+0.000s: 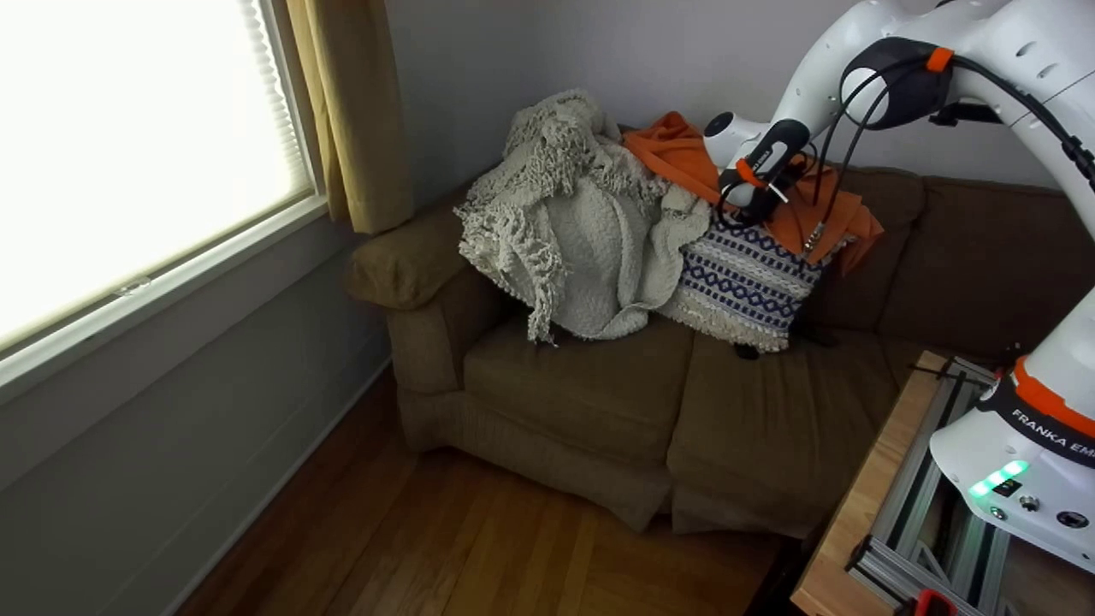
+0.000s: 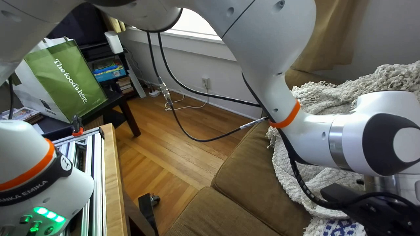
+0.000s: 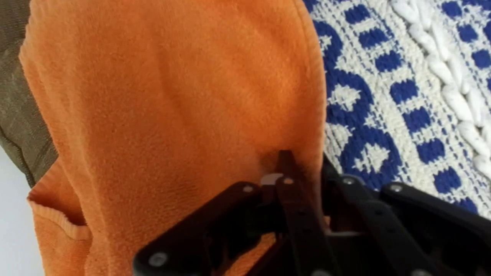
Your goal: Spread the orange towel over the pillow
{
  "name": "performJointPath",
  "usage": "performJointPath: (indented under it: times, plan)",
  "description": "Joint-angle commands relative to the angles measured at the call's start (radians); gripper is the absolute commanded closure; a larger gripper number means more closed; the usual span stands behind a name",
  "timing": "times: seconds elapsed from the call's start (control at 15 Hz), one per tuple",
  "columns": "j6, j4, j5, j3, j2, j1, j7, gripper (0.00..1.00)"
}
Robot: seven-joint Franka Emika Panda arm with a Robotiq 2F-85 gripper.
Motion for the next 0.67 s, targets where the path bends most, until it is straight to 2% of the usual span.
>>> performJointPath:
  times: [0.0,0.27,0.6]
  plan:
    - [-0.018,-0.074,0.033,0.034,-0.072,-0.009,-0.096,1.00]
    - [-0.015,-0.184,0.050,0.089,-0.187,-0.012,-0.240,0.99]
    - [0.023,-0.375,0.030,0.138,-0.405,-0.021,-0.418,0.99]
